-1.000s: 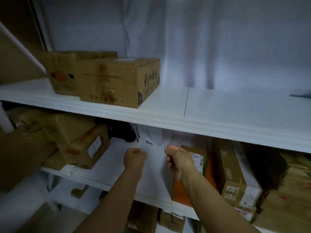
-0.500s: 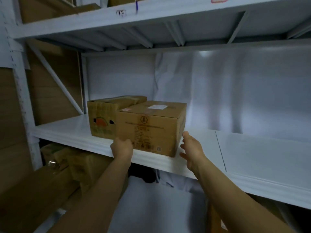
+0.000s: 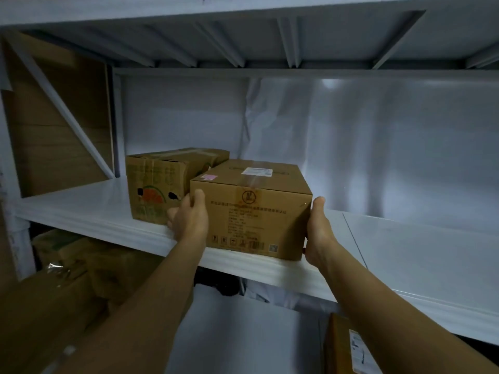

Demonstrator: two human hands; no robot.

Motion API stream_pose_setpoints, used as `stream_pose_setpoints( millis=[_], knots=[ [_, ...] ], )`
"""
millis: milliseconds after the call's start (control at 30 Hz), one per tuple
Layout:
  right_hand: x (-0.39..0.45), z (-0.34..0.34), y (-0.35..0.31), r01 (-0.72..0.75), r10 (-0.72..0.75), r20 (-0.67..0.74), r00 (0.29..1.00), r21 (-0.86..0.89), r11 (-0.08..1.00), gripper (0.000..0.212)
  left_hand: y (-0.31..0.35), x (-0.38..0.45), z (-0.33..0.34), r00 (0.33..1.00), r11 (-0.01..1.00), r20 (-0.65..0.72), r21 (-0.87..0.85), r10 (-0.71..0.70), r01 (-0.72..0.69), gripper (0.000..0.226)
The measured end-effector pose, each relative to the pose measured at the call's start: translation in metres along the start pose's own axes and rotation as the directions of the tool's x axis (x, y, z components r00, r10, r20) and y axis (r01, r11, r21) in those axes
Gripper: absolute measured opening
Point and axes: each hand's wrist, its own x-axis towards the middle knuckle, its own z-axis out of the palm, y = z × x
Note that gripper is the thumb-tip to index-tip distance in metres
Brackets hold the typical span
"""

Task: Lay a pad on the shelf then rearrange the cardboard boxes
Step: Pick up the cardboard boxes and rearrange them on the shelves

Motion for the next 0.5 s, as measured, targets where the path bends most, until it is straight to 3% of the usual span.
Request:
stream_pose_setpoints(
  millis=[200,333,433,500],
  knots=[
    [-0.023,-0.034,-0.003,-0.067,0.066,0.007,0.998,0.072,0.995,0.064,0.025,-0.047,-0.003,0.992,0.934,0.113,-0.345,-0.06,0.096,0.052],
    [-0.047,-0.061,-0.006,-0.062,0.062,-0.006,0.998,0.082,0.995,0.064,0.035,-0.081,-0.015,0.988,0.904,0.125,-0.406,-0.087,0.131,0.076],
    [-0.07,-0.082,-0.009,-0.095,0.097,-0.02,0.995,0.069,0.993,0.065,0.031,-0.096,-0.027,0.959,0.845,0.212,-0.463,-0.188,0.268,0.108],
    [-0.086,-0.098,-0.008,-0.119,0.118,0.022,0.993,0.069,0.99,0.066,0.029,-0.109,-0.038,0.923,0.807,0.31,-0.471,-0.226,0.356,0.106]
  ],
)
